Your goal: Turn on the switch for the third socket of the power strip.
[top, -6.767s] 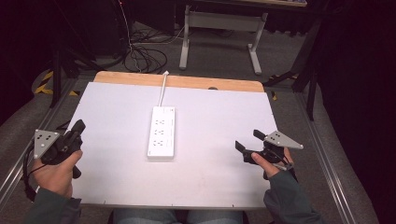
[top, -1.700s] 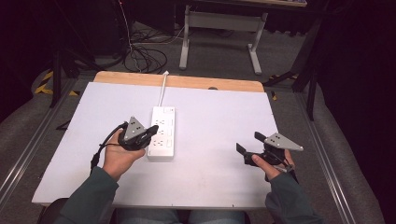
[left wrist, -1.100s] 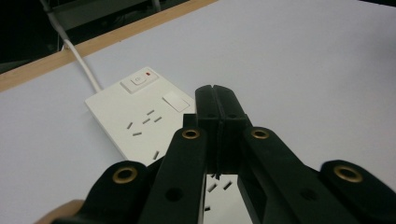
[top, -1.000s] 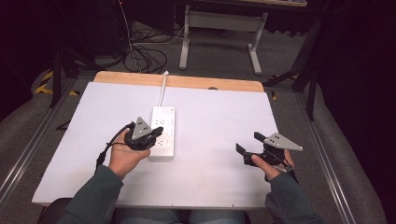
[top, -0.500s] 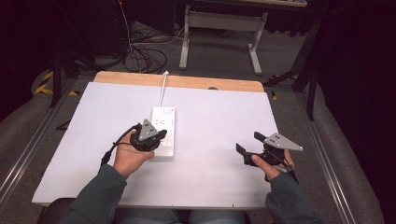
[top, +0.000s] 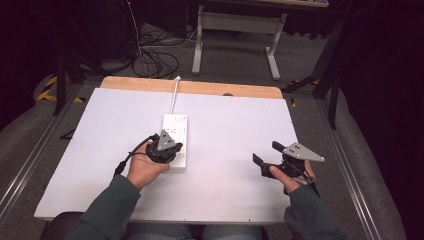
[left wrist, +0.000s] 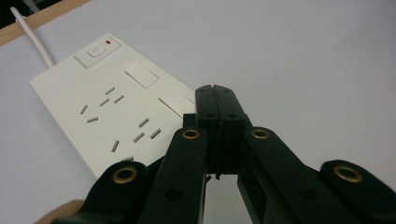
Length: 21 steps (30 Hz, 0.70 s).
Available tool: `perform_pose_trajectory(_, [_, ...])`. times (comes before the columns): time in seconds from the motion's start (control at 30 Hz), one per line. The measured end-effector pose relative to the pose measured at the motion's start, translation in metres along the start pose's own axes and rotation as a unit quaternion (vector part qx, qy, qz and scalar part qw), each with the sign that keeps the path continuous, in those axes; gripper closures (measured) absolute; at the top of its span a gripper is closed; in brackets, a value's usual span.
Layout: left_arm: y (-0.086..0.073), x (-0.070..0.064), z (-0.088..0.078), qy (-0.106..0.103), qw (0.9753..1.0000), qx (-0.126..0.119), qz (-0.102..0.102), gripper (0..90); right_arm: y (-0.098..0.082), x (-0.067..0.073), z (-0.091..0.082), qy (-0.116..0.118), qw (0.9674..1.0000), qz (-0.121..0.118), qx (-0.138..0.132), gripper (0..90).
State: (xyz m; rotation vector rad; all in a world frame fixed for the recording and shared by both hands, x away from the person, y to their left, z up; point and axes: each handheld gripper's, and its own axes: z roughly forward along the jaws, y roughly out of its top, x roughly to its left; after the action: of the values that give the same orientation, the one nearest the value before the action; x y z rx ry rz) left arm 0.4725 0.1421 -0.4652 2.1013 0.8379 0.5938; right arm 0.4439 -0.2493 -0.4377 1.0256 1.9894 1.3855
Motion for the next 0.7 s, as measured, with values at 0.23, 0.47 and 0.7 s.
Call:
perform_pose_trajectory(0.23, [-0.001, -0.003, 0.008, -0.001, 0.9999, 0.014, 0.005, 90.0, 0.000, 0.000, 0.000, 0.001, 1.0000, 0.000, 0.001, 12.4])
perform_pose_trajectory(0.47, [-0.002, -0.003, 0.013, 0.000, 0.9998, 0.021, 0.004, 90.0, 0.000, 0.000, 0.000, 0.000, 1.0000, 0.000, 0.000, 12.4])
perform_pose_trajectory(0.7, [-0.002, -0.003, 0.014, -0.002, 0.9998, 0.019, 0.003, 90.0, 0.000, 0.000, 0.000, 0.001, 1.0000, -0.001, 0.000, 12.4])
